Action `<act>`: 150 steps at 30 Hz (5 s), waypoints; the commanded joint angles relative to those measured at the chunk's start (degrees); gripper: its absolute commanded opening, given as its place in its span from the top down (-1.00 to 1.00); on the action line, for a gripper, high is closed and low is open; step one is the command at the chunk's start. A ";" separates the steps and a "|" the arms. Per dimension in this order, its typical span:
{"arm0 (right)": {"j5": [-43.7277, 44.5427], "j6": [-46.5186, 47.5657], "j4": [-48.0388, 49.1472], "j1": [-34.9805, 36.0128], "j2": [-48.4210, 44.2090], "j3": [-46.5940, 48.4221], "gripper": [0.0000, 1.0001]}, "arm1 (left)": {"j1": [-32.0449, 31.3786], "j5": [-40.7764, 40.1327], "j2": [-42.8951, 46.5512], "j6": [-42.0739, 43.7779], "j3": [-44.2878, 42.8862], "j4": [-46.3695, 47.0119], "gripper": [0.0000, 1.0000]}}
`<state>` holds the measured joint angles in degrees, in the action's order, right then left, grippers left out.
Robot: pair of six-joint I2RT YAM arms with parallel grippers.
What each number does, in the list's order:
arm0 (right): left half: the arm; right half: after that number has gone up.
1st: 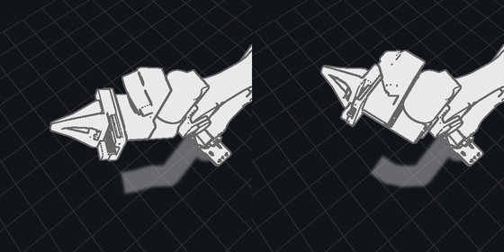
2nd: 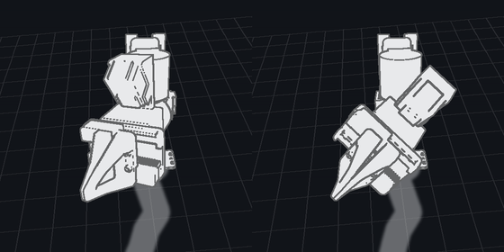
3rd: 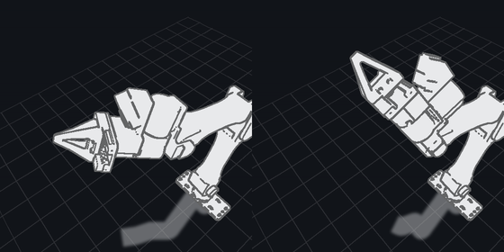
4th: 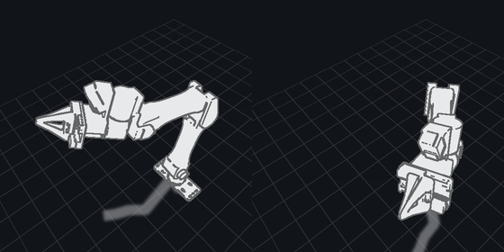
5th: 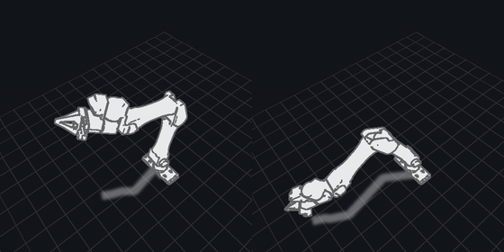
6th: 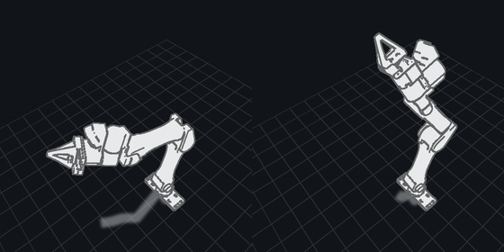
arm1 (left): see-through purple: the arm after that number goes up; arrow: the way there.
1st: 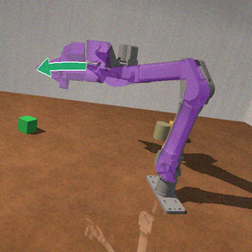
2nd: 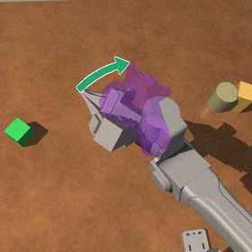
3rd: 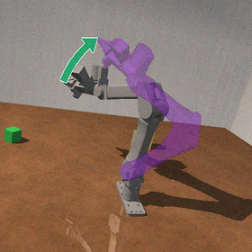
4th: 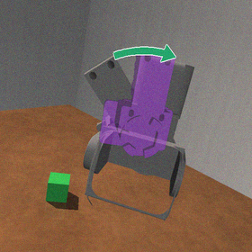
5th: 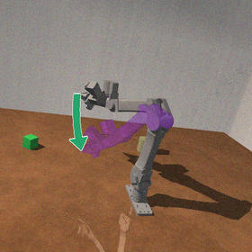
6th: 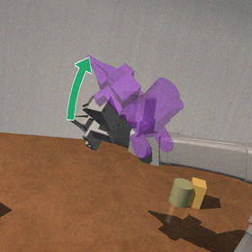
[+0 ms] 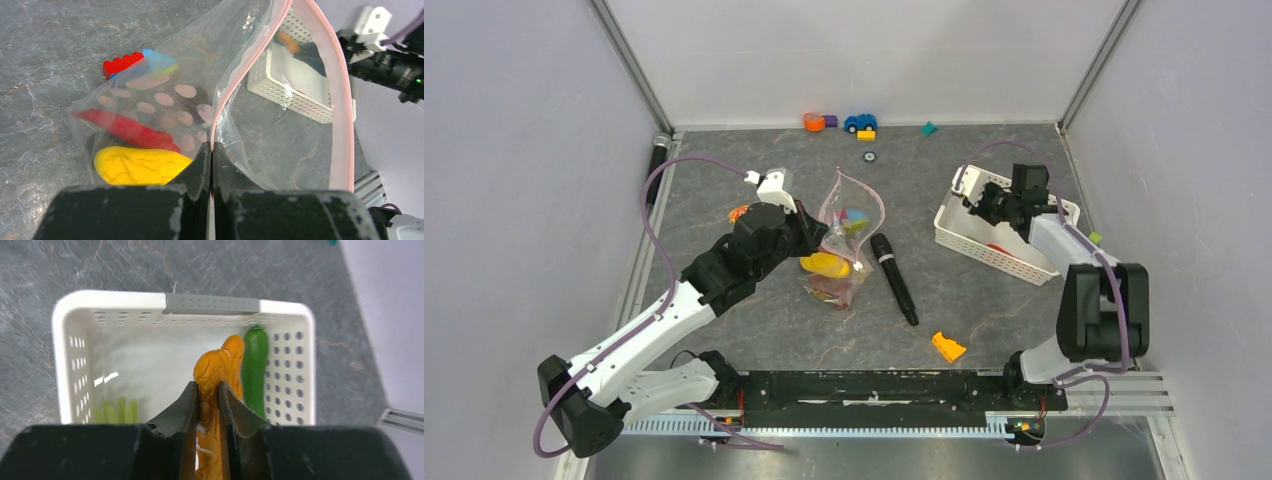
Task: Place the food in the zip-top bag and seal the zipper
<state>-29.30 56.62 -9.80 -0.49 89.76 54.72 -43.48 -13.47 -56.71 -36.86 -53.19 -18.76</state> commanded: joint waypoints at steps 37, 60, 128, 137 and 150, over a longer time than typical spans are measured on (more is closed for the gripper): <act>-30.44 -107.76 108.16 22.99 -14.37 -4.89 0.82 | -0.02 3.69 -0.26 -2.43 -4.03 0.52 0.96; -20.54 -73.20 62.78 38.07 -15.87 1.61 0.83 | 0.02 4.49 2.33 -1.66 -4.72 3.28 0.96; 24.51 -11.61 3.73 5.58 -6.01 4.48 -0.96 | -0.02 3.67 4.01 2.13 -1.65 1.81 0.95; 23.36 -11.14 2.77 4.25 7.08 10.37 -0.88 | -0.02 2.49 2.52 0.17 -2.08 1.18 0.96; 14.30 -5.18 5.20 4.00 12.56 9.11 -0.69 | -0.02 3.66 1.30 -1.99 -2.82 0.74 0.96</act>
<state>-12.49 48.03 -6.94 3.62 100.27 64.14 -43.48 -9.96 -54.89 -37.50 -54.92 -17.76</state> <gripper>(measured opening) 0.868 0.033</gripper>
